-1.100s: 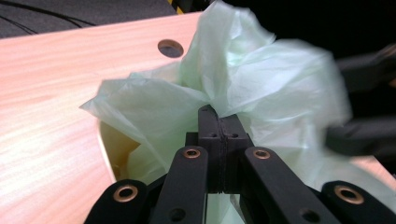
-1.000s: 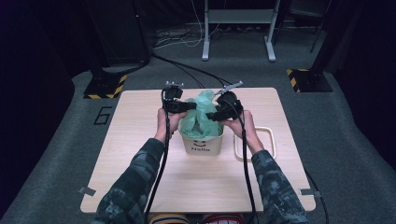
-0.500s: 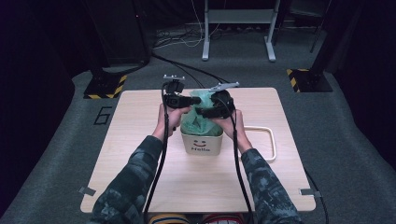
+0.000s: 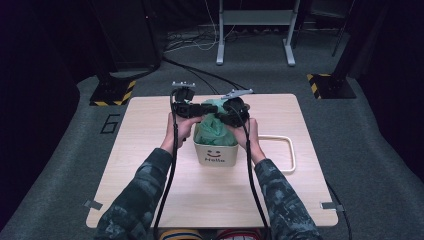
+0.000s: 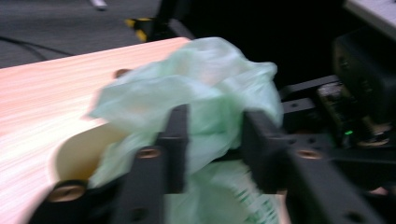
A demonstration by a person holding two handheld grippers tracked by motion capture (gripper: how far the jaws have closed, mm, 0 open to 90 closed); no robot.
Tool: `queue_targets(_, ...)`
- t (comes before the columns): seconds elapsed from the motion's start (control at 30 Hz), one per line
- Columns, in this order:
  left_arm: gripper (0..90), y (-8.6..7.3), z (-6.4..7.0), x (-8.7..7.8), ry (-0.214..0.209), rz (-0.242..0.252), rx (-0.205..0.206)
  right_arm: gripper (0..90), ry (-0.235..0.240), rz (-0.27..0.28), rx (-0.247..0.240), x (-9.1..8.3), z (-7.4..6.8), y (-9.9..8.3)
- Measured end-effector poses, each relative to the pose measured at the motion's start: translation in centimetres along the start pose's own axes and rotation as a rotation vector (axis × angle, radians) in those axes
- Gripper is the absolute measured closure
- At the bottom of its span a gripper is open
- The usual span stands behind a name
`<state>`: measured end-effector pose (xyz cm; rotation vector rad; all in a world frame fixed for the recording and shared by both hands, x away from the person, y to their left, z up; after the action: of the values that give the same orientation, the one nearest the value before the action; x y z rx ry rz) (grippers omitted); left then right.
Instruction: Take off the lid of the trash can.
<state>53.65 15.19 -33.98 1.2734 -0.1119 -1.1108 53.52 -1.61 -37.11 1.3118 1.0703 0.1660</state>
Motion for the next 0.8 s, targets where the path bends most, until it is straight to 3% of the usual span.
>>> queue_targets(0.13,36.6,-0.5,-0.8,-1.1,0.007,0.021,-0.011,89.6,-0.023,-0.008,0.041,0.0,0.6,0.0)
queue_targets(0.23,28.4,-1.3,-1.1,-1.6,0.032,0.003,0.014,89.6,-0.045,-0.009,0.08,-0.2,1.0,0.1)
queue_targets(0.3,26.2,-2.1,-1.4,-1.5,0.059,-0.023,0.036,89.6,-0.062,-0.005,0.106,-0.3,1.2,0.3)
queue_targets(0.57,17.8,-3.7,-1.0,-0.6,0.004,-0.039,0.063,89.5,-0.105,0.0,0.141,-0.5,1.5,1.2)
queue_targets(0.67,18.1,-3.9,-0.3,0.7,0.026,-0.048,0.086,89.5,-0.082,0.017,0.158,-0.6,1.0,1.7)
queue_targets(0.8,19.7,-4.0,0.2,2.9,0.08,-0.041,0.078,89.5,-0.048,0.041,0.168,-1.0,-0.2,2.2)
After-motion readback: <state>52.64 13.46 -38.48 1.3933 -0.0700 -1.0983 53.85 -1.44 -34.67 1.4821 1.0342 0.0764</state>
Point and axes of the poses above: each handheld gripper's, and its own axes: x roughly forward along the jaws, y roughly out of its top, z roughly to its right, the point moved 2 cm from there along x, roughly forward along the jaws, and after that the axes turned 4 degrees about y, right-handed, at the moved point
